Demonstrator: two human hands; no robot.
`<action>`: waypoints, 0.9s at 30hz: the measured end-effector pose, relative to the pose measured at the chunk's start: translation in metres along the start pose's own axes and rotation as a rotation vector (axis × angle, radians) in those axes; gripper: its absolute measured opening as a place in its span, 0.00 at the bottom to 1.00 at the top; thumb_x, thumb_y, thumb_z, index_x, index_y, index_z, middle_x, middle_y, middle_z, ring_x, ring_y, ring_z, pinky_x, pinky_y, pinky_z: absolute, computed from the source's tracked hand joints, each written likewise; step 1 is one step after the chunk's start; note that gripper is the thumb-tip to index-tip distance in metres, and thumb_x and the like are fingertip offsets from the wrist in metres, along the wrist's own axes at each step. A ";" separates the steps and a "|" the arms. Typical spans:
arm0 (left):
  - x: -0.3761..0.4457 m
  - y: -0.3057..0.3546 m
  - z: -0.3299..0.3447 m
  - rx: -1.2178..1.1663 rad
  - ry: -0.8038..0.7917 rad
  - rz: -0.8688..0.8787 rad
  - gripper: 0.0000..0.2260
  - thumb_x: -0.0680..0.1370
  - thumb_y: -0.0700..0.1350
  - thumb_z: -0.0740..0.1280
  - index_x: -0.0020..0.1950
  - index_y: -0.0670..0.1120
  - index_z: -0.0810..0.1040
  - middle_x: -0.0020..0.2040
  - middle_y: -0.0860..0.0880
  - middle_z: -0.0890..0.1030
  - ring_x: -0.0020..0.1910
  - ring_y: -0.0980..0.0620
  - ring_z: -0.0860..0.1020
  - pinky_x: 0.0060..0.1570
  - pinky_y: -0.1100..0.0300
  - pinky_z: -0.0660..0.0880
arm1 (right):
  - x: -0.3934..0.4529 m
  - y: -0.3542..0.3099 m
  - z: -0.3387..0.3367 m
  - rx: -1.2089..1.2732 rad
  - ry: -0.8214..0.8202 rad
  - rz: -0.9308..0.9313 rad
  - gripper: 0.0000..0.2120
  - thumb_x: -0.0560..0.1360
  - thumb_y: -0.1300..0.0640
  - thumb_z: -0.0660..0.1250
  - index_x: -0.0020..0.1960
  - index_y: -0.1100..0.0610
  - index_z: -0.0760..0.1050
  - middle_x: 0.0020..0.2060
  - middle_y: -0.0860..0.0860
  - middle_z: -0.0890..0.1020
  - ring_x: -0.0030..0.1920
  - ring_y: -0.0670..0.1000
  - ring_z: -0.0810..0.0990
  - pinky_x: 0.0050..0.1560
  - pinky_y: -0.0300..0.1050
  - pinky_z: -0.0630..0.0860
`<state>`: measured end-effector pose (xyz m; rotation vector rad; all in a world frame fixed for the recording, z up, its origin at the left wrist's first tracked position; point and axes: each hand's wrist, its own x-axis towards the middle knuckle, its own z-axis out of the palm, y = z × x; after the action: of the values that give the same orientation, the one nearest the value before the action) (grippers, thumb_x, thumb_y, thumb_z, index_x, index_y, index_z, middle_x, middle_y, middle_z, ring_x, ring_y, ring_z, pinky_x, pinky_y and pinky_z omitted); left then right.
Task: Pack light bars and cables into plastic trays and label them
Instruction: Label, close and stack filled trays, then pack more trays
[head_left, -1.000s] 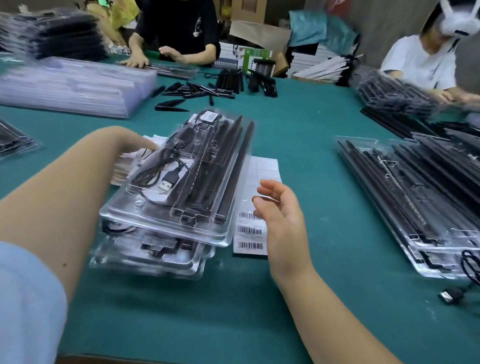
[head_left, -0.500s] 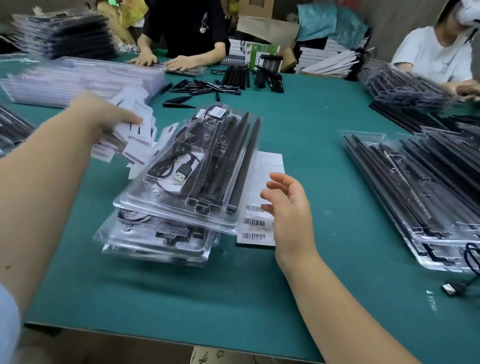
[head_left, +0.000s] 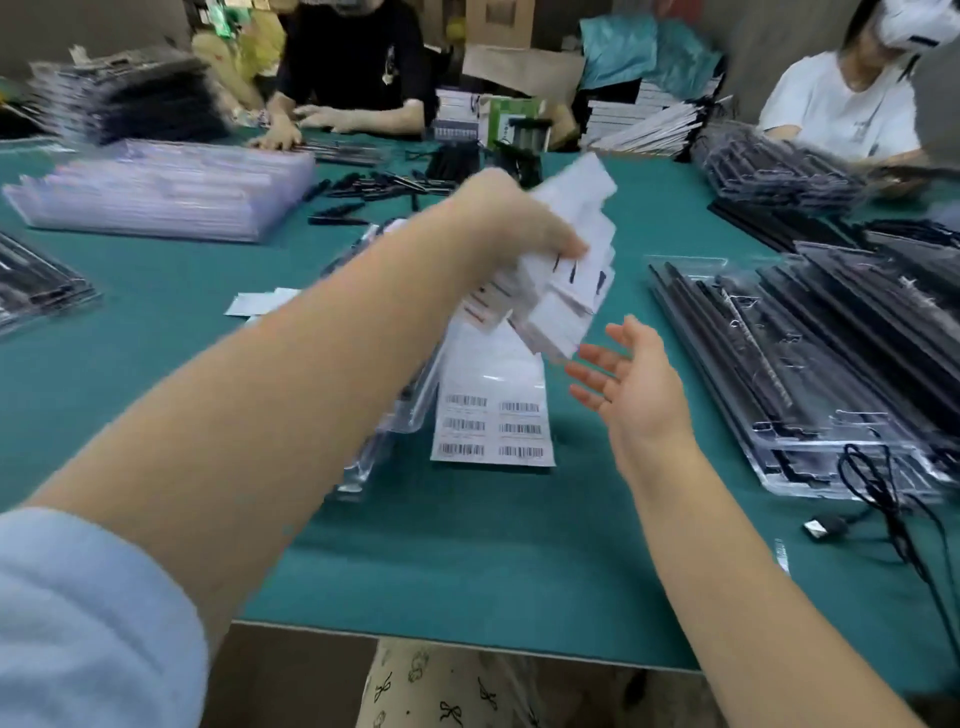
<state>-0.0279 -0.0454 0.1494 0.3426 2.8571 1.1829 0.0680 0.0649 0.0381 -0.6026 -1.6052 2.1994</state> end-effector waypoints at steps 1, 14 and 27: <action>-0.001 0.002 0.018 -0.008 -0.065 -0.014 0.22 0.65 0.57 0.77 0.40 0.43 0.71 0.37 0.50 0.75 0.31 0.54 0.73 0.22 0.64 0.64 | 0.003 0.000 -0.009 -0.035 0.048 0.003 0.09 0.79 0.47 0.56 0.50 0.51 0.71 0.48 0.53 0.78 0.45 0.51 0.80 0.42 0.44 0.75; 0.020 -0.034 0.099 0.542 -0.074 -0.290 0.21 0.77 0.46 0.59 0.67 0.39 0.70 0.64 0.39 0.72 0.62 0.40 0.72 0.59 0.50 0.70 | -0.029 0.002 -0.081 -0.808 -0.119 -0.195 0.25 0.76 0.49 0.62 0.71 0.49 0.64 0.67 0.43 0.64 0.58 0.38 0.64 0.48 0.32 0.62; -0.052 0.069 0.206 -0.206 -0.519 -0.059 0.20 0.75 0.59 0.67 0.36 0.44 0.68 0.37 0.47 0.73 0.38 0.47 0.78 0.40 0.53 0.80 | -0.041 -0.076 -0.175 -1.262 0.109 -0.286 0.21 0.76 0.48 0.61 0.68 0.49 0.70 0.67 0.49 0.71 0.67 0.51 0.66 0.63 0.46 0.62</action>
<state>0.0590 0.1341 0.0487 0.4702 2.2695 1.1578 0.1979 0.2067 0.0696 -0.6806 -2.6675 0.7238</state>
